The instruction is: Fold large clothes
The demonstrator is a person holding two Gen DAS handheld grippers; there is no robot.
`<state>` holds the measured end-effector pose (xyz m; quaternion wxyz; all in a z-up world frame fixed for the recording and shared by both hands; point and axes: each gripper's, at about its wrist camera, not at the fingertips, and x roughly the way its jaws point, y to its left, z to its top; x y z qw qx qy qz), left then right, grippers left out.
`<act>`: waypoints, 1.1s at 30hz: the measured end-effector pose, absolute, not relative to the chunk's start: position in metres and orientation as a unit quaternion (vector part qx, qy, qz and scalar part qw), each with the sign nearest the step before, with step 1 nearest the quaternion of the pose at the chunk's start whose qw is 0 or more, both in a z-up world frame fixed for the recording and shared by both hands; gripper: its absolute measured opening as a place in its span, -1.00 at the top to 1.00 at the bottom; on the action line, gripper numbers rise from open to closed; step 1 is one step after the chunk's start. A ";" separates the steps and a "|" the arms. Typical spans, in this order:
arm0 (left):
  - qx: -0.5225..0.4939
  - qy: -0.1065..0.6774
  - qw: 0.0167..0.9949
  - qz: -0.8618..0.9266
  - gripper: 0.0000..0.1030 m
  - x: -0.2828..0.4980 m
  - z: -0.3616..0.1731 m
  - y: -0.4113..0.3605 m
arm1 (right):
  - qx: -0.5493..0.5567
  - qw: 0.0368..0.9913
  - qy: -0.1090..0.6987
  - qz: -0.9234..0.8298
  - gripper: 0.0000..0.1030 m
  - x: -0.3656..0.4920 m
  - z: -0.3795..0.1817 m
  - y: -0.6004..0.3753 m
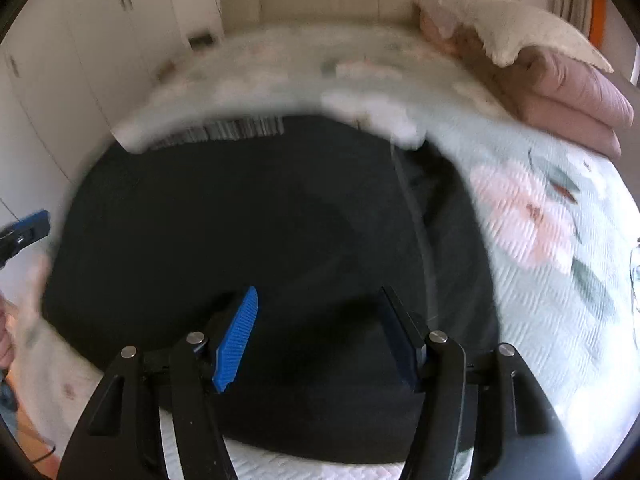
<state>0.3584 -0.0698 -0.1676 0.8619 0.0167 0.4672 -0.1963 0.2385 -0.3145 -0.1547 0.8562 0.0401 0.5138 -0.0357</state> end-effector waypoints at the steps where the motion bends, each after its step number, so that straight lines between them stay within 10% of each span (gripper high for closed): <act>1: 0.001 0.490 0.849 -0.196 -0.24 0.365 -0.183 -0.069 | 0.040 0.856 0.514 -0.038 -0.28 0.239 -0.164 -0.314; 13: -0.038 0.414 0.877 -0.240 -0.26 0.365 -0.135 -0.056 | 0.062 0.897 0.436 -0.023 -0.33 0.233 -0.114 -0.323; 16: -0.041 0.390 0.893 -0.222 -0.28 0.385 -0.115 -0.055 | 0.059 0.908 0.411 -0.053 -0.62 0.263 -0.098 -0.331; 23: -0.099 0.529 0.833 -0.131 -0.31 0.470 -0.201 -0.037 | 0.164 0.847 0.502 -0.053 -0.62 0.341 -0.176 -0.373; 33: -0.125 0.496 0.842 -0.171 -0.31 0.449 -0.185 -0.014 | 0.154 0.858 0.487 -0.053 -0.63 0.328 -0.166 -0.373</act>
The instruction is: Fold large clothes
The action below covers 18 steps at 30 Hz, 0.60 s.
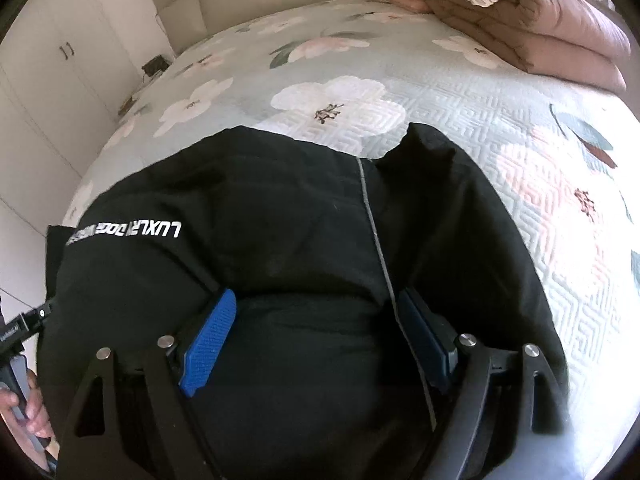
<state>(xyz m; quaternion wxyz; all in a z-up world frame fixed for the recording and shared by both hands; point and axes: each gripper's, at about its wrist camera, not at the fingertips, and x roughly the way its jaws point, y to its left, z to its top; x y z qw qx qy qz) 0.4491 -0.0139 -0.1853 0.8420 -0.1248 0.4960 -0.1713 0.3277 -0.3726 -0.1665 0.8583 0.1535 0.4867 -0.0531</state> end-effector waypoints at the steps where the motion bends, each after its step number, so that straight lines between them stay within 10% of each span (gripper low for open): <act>1: -0.131 0.486 0.844 -0.183 -0.31 0.441 -0.179 -0.008 | 0.152 0.860 0.484 -0.049 -0.63 0.320 -0.163 -0.373; 18: -0.044 0.434 0.869 -0.235 -0.31 0.337 -0.134 0.003 | 0.132 0.875 0.466 -0.020 -0.64 0.197 -0.120 -0.371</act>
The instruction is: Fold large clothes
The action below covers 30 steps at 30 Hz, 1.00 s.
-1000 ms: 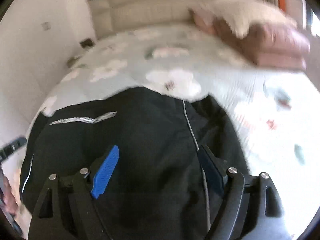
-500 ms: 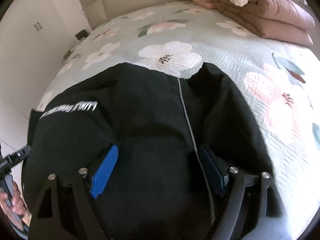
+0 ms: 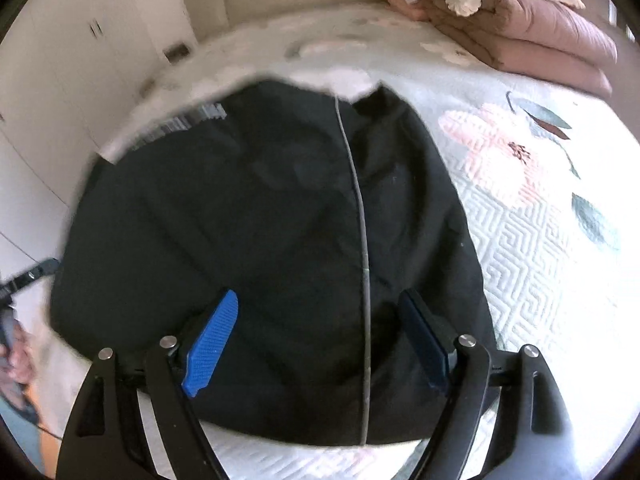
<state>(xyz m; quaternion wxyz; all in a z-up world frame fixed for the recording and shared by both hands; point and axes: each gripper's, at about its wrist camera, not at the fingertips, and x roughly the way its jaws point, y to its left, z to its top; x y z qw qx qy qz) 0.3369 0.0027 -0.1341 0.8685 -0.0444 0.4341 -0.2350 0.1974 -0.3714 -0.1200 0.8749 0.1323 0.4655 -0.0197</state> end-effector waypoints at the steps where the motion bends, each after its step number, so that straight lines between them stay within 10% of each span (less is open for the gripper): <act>1: -0.025 0.422 0.876 -0.233 -0.31 0.333 -0.124 0.003 | 0.125 0.884 0.450 -0.021 -0.64 0.192 -0.110 -0.375; 30: -0.238 0.550 0.765 -0.238 -0.53 0.438 -0.246 0.064 | 0.332 0.818 0.469 0.033 -0.85 0.227 -0.209 -0.503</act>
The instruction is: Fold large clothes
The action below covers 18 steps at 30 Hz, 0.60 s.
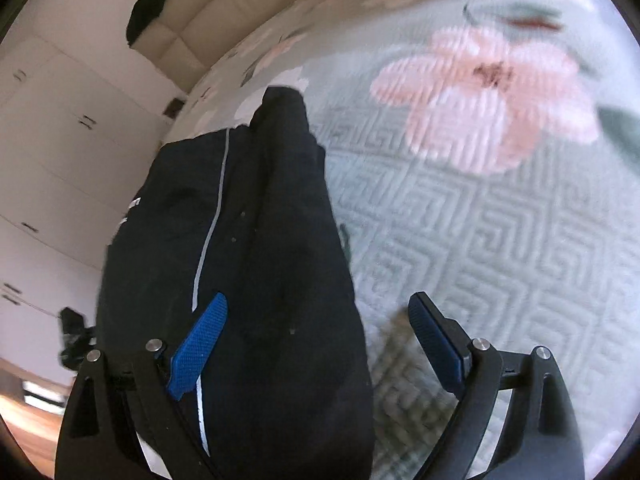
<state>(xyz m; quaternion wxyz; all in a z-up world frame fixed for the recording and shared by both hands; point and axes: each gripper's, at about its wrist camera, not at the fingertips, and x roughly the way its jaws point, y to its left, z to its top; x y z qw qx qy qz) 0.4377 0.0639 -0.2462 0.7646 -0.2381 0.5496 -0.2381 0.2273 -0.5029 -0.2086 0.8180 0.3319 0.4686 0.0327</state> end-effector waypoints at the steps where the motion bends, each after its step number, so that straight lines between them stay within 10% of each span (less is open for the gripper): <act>1: -0.237 0.553 0.761 -0.242 -0.53 0.440 -0.247 0.064 | 0.330 0.819 0.468 0.042 -0.85 0.228 -0.209 -0.502; 4: -0.261 0.565 0.736 -0.267 -0.52 0.448 -0.249 0.064 | 0.336 0.814 0.468 0.079 -0.76 0.231 -0.209 -0.497; 6: -0.290 0.561 0.713 -0.304 -0.51 0.448 -0.247 0.063 | 0.337 0.813 0.460 0.119 -0.23 0.226 -0.201 -0.490; 18: -0.337 0.587 0.660 -0.325 -0.55 0.467 -0.275 0.050 | 0.386 0.764 0.482 0.186 -0.59 0.265 -0.229 -0.493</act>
